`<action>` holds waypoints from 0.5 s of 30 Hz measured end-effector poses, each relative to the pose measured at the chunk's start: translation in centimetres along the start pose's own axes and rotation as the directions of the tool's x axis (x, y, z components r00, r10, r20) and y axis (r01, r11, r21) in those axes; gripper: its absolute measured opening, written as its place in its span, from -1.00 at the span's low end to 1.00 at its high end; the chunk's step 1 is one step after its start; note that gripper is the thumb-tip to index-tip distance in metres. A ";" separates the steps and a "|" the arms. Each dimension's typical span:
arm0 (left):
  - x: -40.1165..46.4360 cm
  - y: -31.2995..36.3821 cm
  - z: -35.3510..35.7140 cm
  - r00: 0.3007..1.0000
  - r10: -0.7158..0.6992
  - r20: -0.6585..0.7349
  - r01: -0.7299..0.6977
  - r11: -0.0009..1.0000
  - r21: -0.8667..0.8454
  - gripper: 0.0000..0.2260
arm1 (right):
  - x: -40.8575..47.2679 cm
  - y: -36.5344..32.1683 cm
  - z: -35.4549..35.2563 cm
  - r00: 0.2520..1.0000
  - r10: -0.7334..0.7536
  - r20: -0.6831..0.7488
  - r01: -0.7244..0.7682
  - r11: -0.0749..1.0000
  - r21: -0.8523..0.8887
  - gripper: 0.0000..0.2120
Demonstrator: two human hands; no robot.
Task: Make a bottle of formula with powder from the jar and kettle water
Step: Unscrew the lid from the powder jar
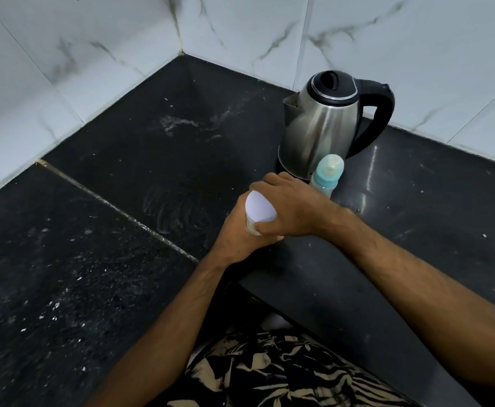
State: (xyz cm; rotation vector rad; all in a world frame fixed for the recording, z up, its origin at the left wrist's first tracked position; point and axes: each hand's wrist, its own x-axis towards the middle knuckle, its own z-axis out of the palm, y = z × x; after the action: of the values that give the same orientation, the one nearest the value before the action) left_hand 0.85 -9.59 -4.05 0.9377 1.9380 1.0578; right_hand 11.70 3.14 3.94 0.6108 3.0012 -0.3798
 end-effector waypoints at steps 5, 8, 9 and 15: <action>5.6 -1.4 3.7 0.871 -0.354 -0.342 0.467 0.814 0.346 -0.71 | -0.2 0.7 0.2 0.991 -0.109 0.078 0.084 0.957 0.279 -0.21; -0.4 -0.7 0.3 0.996 0.089 -0.018 -0.091 0.992 -0.087 -0.24 | -0.6 0.5 0.3 1.000 -0.022 0.004 0.021 0.983 0.183 -0.14; 0.0 1.1 0.4 0.987 0.162 0.019 -0.159 0.982 -0.102 -0.17 | -0.7 0.3 0.3 1.000 0.016 -0.023 -0.014 0.995 0.096 -0.14; 4.7 -2.3 2.3 0.929 -0.195 -0.314 0.305 0.884 0.353 -0.69 | -0.5 0.0 0.3 1.000 -0.020 0.019 0.017 0.992 0.126 -0.22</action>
State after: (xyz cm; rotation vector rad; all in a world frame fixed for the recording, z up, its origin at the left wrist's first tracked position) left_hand 0.01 -5.67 -8.19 0.7435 2.4907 0.6759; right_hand 12.15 2.92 3.65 0.5850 2.9833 -0.5772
